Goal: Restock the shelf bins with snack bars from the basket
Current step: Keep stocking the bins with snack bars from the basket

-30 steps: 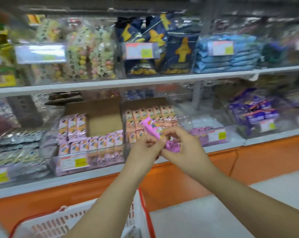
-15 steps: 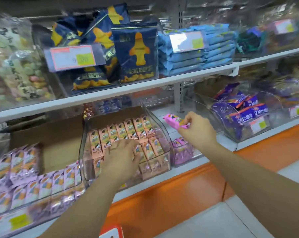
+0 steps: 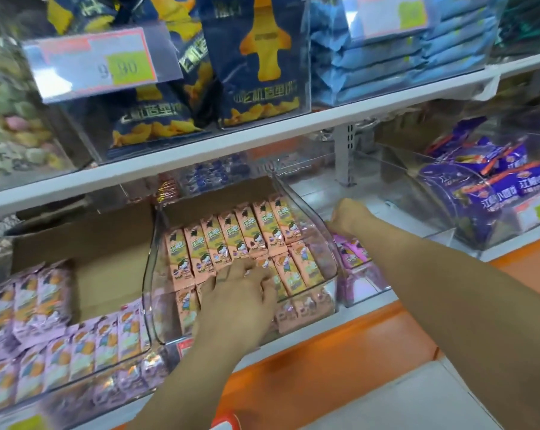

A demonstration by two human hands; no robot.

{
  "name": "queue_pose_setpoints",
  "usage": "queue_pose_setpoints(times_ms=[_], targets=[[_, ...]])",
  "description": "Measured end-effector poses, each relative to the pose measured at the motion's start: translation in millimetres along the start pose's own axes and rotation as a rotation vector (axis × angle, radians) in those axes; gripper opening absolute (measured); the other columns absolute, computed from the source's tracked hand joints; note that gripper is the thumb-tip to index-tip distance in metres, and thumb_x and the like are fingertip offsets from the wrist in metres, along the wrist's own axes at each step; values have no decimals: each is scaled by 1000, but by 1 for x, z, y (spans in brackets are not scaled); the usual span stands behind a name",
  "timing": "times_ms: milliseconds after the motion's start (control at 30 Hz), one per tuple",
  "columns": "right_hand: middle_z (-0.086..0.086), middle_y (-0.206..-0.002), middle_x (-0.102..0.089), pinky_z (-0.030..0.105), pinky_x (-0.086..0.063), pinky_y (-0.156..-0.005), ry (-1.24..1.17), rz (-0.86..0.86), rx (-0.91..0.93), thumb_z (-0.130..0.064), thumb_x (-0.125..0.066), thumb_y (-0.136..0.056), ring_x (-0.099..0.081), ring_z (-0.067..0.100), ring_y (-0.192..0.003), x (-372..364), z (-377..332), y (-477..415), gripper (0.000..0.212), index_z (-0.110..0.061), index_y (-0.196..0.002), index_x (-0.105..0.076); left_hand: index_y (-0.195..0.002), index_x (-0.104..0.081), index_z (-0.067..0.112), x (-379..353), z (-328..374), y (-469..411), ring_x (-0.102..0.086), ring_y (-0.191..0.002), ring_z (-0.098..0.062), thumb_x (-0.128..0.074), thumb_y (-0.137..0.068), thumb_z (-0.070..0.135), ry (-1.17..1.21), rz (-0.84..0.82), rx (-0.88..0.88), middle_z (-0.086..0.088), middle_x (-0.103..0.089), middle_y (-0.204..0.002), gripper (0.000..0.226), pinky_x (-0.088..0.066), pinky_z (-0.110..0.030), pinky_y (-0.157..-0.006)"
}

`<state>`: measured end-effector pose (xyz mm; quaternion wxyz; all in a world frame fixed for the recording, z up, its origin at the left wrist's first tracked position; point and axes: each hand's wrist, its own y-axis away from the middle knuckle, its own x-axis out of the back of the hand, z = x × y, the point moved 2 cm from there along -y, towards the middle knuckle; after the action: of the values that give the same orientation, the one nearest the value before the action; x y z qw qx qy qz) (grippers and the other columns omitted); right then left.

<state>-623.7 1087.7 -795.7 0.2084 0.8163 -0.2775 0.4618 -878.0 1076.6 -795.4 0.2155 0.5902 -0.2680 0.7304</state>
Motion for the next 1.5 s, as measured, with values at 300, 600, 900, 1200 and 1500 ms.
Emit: queue_pose_setpoints(times_ms=[300,600,900,1200,1500], targets=[[15,-132,-57,32,-47,-92,145,-146,118,0,-43,-92,-56,31,-117,10,3,27,39,-4,-128,-57,-134,-45,37,-1,1,0,-30,-133,-13,-25,-100,39,0,-5,0,12,-31,-145,39,-20,-37,-113],[-6,-102,-69,23,-49,-82,-257,235,388,-7,-48,-93,-62,11,-86,44,3,125,28,-19,-107,-69,-113,-63,22,11,-2,26,-49,-114,-14,-47,-94,14,271,203,-173,9,-53,-119,26,-41,-38,-99],[-12,-74,-67,10,-42,-64,-483,-46,665,-8,-60,-89,-61,-3,-70,-58,-52,252,14,-18,-89,-70,-93,-70,13,28,-72,139,-55,-84,-8,-44,-85,19,262,254,-253,2,-69,-89,28,-39,-18,-76],[-24,-69,-59,8,-40,-61,-285,-402,766,-11,-60,-91,-58,-8,-64,-198,-126,306,13,-17,-92,-71,-96,-70,20,13,-228,255,-68,-77,-20,-36,-85,31,78,75,-29,5,-71,-91,37,-55,-30,-65],[3,-117,-63,30,-45,-97,51,-759,704,-19,-51,-98,-59,17,-104,-330,-163,332,24,-16,-118,-63,-93,-72,17,-79,-344,358,-68,-78,-22,-34,-82,30,117,92,256,1,-71,-91,41,-54,-32,-69]])
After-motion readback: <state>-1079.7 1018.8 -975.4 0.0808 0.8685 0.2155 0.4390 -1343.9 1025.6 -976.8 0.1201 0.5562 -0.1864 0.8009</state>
